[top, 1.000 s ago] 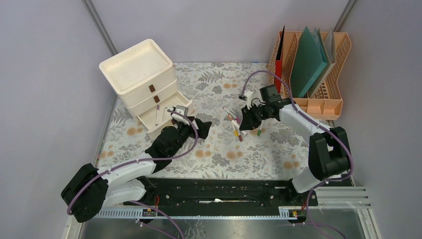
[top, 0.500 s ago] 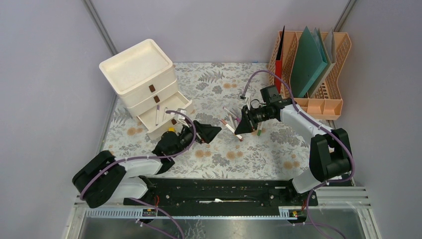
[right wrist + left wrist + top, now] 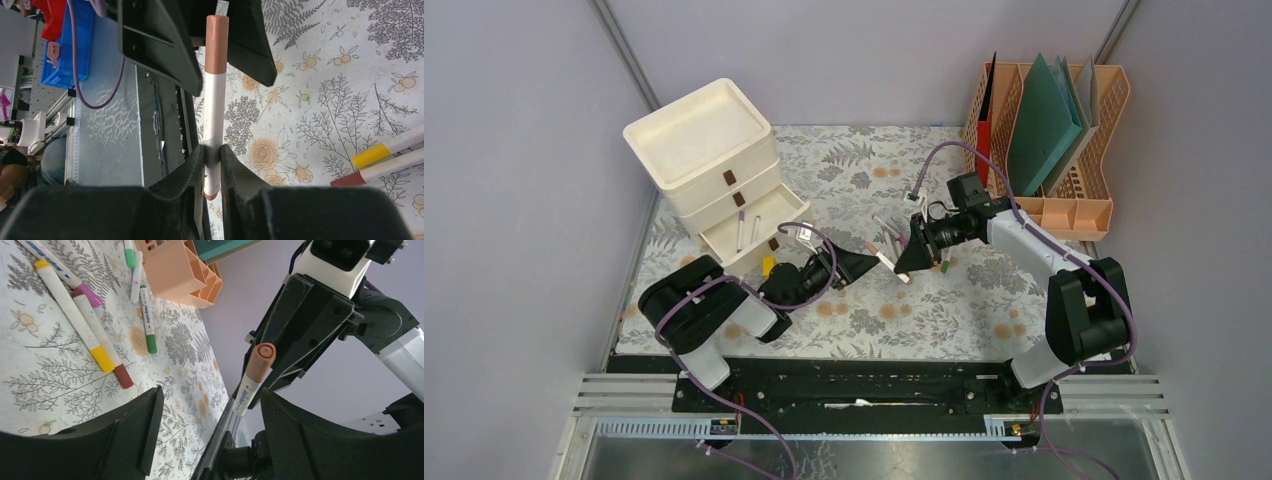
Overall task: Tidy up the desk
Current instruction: Pick up the stationery from the center of the board.
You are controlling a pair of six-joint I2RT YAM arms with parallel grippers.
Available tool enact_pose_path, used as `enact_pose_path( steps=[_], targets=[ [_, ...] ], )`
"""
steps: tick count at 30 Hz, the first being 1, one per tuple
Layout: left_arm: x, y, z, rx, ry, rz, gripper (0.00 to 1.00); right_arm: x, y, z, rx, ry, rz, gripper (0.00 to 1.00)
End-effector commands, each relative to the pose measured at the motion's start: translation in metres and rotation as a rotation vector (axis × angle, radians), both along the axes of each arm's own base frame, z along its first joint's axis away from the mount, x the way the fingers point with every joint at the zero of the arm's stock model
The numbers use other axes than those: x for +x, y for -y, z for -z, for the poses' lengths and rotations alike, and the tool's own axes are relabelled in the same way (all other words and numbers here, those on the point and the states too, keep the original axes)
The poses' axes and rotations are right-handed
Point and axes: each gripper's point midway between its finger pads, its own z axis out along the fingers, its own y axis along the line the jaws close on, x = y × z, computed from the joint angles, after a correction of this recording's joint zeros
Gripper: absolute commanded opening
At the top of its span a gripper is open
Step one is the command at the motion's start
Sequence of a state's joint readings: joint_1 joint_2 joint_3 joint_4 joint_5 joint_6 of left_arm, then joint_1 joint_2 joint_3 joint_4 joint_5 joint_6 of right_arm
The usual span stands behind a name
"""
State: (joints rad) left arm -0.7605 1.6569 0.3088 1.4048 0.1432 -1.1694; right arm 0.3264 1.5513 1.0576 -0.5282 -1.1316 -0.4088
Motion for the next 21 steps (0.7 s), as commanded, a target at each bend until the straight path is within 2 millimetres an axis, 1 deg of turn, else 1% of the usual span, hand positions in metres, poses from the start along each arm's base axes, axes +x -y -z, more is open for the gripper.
enact_pose_path(
  steps=[1, 8, 10, 18, 19, 21],
  targets=[
    [-0.003, 0.012, -0.052, -0.181, 0.091, 0.063, 0.73, -0.003, -0.003, -0.012, 0.047, 0.011, -0.031, 0.00],
    [-0.003, 0.017, -0.056, -0.191, 0.096, 0.069, 0.72, -0.003, -0.004, -0.009, 0.044, -0.004, -0.035, 0.00],
    [-0.003, 0.019, -0.056, -0.193, 0.096, 0.072, 0.70, -0.004, -0.004, -0.008, 0.043, -0.005, -0.039, 0.00],
    [-0.003, 0.032, -0.058, -0.205, 0.096, 0.104, 0.50, -0.006, -0.006, -0.006, 0.036, -0.011, -0.051, 0.00],
    [-0.003, 0.033, -0.059, -0.206, 0.101, 0.106, 0.46, -0.007, -0.006, -0.005, 0.035, -0.012, -0.053, 0.00],
    [-0.003, 0.034, -0.061, -0.205, 0.112, 0.107, 0.33, -0.007, -0.007, -0.004, 0.032, -0.012, -0.056, 0.00]
  ],
)
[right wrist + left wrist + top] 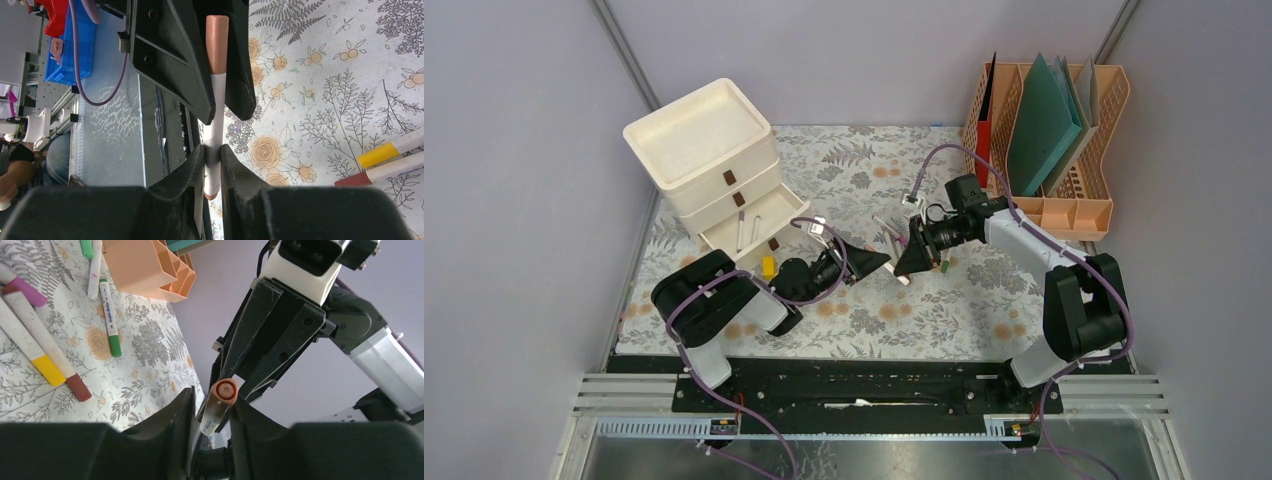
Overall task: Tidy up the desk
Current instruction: Pick up the stationery from the center of the board, then place the stationery in the drawer.
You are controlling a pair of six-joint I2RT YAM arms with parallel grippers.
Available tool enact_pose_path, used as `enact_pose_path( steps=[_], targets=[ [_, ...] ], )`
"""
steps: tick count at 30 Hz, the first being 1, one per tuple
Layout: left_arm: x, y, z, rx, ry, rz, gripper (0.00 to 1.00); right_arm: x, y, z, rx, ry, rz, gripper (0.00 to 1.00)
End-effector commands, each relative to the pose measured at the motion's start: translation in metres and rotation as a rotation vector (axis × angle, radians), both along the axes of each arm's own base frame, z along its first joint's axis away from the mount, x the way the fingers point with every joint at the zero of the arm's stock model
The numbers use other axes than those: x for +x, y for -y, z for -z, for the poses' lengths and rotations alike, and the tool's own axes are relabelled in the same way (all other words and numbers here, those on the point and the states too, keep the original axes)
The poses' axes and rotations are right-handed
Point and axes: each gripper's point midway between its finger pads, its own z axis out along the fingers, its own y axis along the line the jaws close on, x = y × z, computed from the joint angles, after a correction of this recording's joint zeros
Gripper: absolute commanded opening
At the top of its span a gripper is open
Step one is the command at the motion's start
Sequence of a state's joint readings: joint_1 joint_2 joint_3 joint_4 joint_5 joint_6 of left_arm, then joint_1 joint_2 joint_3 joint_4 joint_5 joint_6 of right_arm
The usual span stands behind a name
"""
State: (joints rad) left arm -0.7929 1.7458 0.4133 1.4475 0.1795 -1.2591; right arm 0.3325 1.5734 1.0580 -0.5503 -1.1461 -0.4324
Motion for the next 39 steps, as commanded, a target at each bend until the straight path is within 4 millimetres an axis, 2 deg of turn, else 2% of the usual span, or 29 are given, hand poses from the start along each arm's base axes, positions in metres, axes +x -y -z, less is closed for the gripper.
enact_pose_path(
  steps=[1, 4, 5, 7, 8, 9, 11, 12, 14, 16, 20, 22, 23, 26, 29, 32, 39],
  targets=[
    [-0.005, 0.005, -0.045, -0.118, 0.142, 0.026, 0.25, -0.003, -0.006, -0.009, 0.030, 0.013, -0.036, 0.00],
    [-0.006, 0.006, -0.046, -0.113, 0.156, 0.033, 0.03, -0.003, -0.006, -0.009, 0.026, 0.015, -0.038, 0.00],
    [-0.006, 0.006, -0.045, -0.111, 0.158, 0.033, 0.00, -0.003, -0.006, -0.009, 0.025, 0.017, -0.038, 0.00],
    [-0.006, 0.004, -0.044, -0.102, 0.162, 0.026, 0.00, -0.002, -0.005, -0.008, 0.019, 0.022, -0.036, 0.02],
    [-0.007, 0.003, -0.042, -0.096, 0.166, 0.020, 0.00, -0.002, -0.005, -0.007, 0.014, 0.027, -0.034, 0.08],
    [-0.006, 0.001, -0.041, -0.089, 0.170, 0.009, 0.00, -0.002, -0.004, -0.007, 0.010, 0.032, -0.033, 0.20],
    [-0.006, -0.004, -0.038, -0.070, 0.183, -0.012, 0.00, 0.000, -0.003, -0.006, -0.003, 0.048, -0.026, 0.52],
    [-0.006, -0.008, -0.038, -0.060, 0.194, -0.030, 0.00, 0.000, -0.002, -0.007, -0.009, 0.057, -0.025, 0.63],
    [-0.004, -0.017, -0.032, -0.017, 0.206, -0.073, 0.00, 0.001, 0.000, -0.007, -0.023, 0.082, -0.017, 0.78],
    [0.001, -0.027, -0.023, 0.060, 0.214, -0.123, 0.00, 0.003, 0.002, -0.008, -0.040, 0.115, -0.008, 0.86],
    [0.017, -0.053, 0.001, 0.295, 0.208, -0.239, 0.00, 0.007, 0.007, -0.009, -0.077, 0.171, 0.012, 0.92],
    [0.029, -0.072, 0.014, 0.482, 0.197, -0.320, 0.00, 0.008, 0.009, -0.009, -0.089, 0.191, 0.022, 0.93],
    [0.036, -0.084, 0.018, 0.582, 0.191, -0.367, 0.00, 0.008, 0.010, -0.008, -0.093, 0.198, 0.024, 0.93],
    [0.052, -0.138, 0.030, 0.901, 0.134, -0.551, 0.00, 0.010, 0.011, -0.009, -0.099, 0.211, 0.029, 0.93],
    [0.061, -0.191, 0.023, 1.171, 0.094, -0.741, 0.00, 0.010, 0.011, -0.008, -0.104, 0.213, 0.031, 0.93],
    [0.069, -0.229, 0.005, 1.391, 0.077, -0.908, 0.00, 0.011, 0.012, -0.006, -0.110, 0.209, 0.032, 0.93],
    [0.092, -0.251, -0.026, 1.759, 0.165, -1.058, 0.00, 0.012, 0.012, -0.002, -0.120, 0.205, 0.036, 0.94]
  ],
)
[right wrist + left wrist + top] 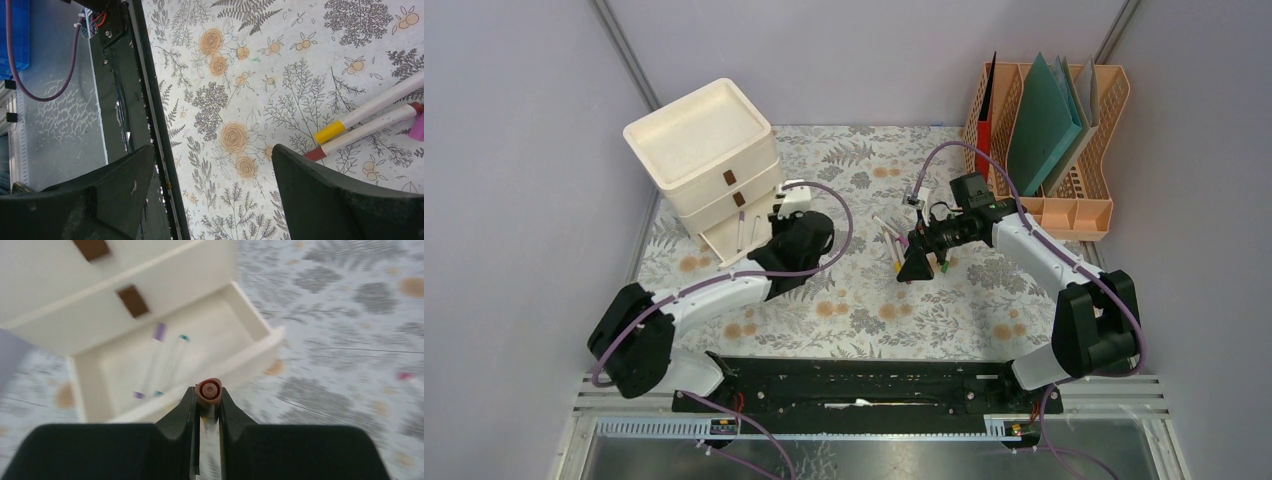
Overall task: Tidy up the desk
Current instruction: Place the stationery in the drawer.
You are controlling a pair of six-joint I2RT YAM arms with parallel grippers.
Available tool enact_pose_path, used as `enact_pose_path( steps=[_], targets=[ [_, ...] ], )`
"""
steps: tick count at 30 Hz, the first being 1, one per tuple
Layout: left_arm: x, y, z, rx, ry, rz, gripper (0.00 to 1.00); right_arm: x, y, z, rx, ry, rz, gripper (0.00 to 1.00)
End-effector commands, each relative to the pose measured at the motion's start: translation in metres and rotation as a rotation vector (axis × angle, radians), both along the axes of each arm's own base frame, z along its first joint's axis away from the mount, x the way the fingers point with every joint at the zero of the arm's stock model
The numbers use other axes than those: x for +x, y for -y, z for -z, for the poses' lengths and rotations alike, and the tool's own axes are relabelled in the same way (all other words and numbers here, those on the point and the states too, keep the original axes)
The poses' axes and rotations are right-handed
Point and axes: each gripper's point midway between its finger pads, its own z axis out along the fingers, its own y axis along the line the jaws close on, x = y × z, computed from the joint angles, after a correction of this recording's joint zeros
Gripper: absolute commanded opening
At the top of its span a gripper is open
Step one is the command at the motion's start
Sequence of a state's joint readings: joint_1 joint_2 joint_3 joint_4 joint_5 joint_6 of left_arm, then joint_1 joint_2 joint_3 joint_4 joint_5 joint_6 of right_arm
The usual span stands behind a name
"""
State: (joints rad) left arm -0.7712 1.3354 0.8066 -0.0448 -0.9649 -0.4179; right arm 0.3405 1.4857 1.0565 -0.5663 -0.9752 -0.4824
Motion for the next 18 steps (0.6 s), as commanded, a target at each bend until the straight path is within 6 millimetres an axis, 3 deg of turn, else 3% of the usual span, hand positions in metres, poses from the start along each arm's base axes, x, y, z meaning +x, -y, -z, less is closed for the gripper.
enact_pose_path(
  steps=[1, 5, 11, 13, 16, 18],
  targets=[
    [0.005, -0.042, -0.029, 0.412, -0.002, -0.178, 0.00, 0.002, -0.001, -0.002, -0.005, 0.043, -0.008, 0.94],
    [0.013, -0.054, -0.037, 0.610, -0.029, -0.259, 0.00, 0.002, -0.001, -0.001, -0.008, 0.040, -0.009, 0.94],
    [0.029, -0.065, -0.038, 0.639, -0.023, -0.245, 0.02, 0.002, 0.000, 0.000, -0.011, 0.040, -0.008, 0.94],
    [0.034, -0.068, -0.032, 0.649, -0.046, -0.241, 0.17, 0.002, 0.000, 0.000, -0.012, 0.042, -0.008, 0.94],
    [0.034, -0.070, -0.025, 0.651, -0.059, -0.239, 0.21, 0.003, 0.000, 0.000, -0.015, 0.045, -0.005, 0.94],
    [0.032, -0.071, -0.024, 0.643, -0.059, -0.238, 0.33, 0.003, 0.001, 0.000, -0.017, 0.048, -0.005, 0.94]
  ],
)
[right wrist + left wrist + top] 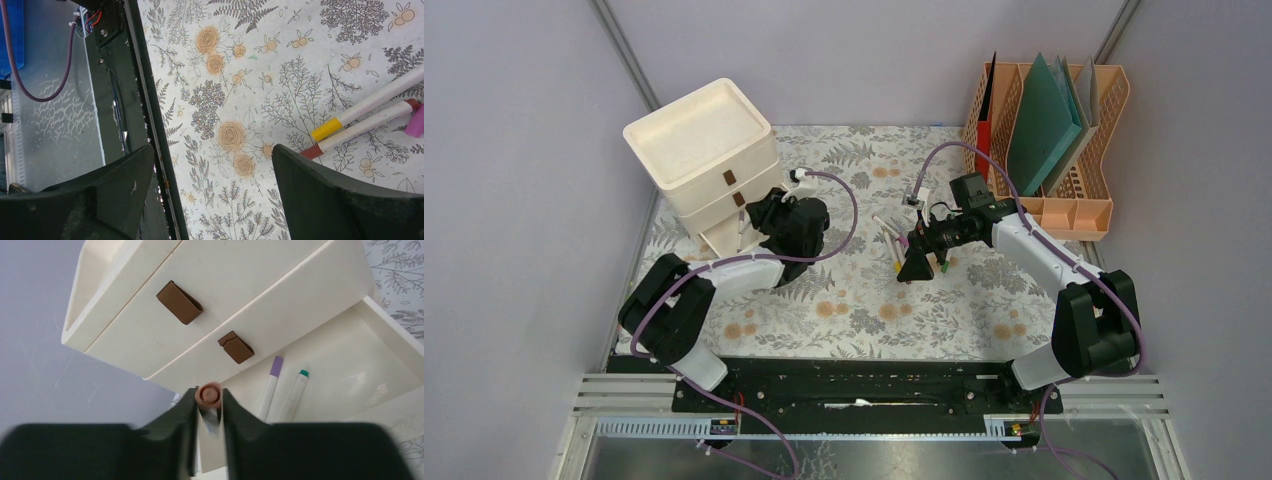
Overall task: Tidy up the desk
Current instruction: Place the stationery in the drawer.
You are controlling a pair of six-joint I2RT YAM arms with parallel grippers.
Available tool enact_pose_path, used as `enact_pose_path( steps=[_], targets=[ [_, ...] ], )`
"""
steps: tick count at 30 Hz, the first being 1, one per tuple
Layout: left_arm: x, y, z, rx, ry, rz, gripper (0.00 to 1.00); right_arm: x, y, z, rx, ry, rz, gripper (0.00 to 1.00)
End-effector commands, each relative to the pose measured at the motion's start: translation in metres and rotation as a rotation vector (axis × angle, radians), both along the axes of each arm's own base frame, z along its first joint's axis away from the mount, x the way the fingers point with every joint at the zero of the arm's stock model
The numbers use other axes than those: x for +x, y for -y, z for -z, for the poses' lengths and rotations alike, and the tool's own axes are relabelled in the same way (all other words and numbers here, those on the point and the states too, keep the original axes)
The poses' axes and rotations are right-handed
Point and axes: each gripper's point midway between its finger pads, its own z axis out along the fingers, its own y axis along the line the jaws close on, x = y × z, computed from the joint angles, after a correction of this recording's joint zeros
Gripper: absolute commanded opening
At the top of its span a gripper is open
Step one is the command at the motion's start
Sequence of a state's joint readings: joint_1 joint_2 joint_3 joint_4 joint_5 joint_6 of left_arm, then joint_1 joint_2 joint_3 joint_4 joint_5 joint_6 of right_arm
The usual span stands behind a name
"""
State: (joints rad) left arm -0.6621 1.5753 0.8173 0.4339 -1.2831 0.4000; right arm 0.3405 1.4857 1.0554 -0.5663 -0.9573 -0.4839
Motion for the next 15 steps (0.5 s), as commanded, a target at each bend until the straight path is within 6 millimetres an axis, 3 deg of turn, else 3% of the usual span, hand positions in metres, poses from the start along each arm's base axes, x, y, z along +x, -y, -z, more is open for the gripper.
enact_pose_path(
  steps=[1, 5, 10, 15],
  targets=[
    [0.000, 0.000, -0.007, -0.021, 0.030, -0.008, 0.40, 0.001, -0.001, -0.003, -0.002, 0.043, -0.012, 0.94],
    [-0.001, -0.001, -0.013, -0.042, 0.046, -0.002, 0.53, 0.002, 0.000, -0.003, -0.004, 0.049, -0.010, 0.94],
    [-0.002, 0.002, -0.020, -0.106, 0.064, 0.015, 0.57, 0.002, 0.001, -0.004, -0.009, 0.057, -0.008, 0.94],
    [-0.004, 0.029, -0.019, -0.347, 0.050, 0.165, 0.65, 0.004, 0.003, -0.003, -0.021, 0.071, -0.002, 0.94]
  ],
)
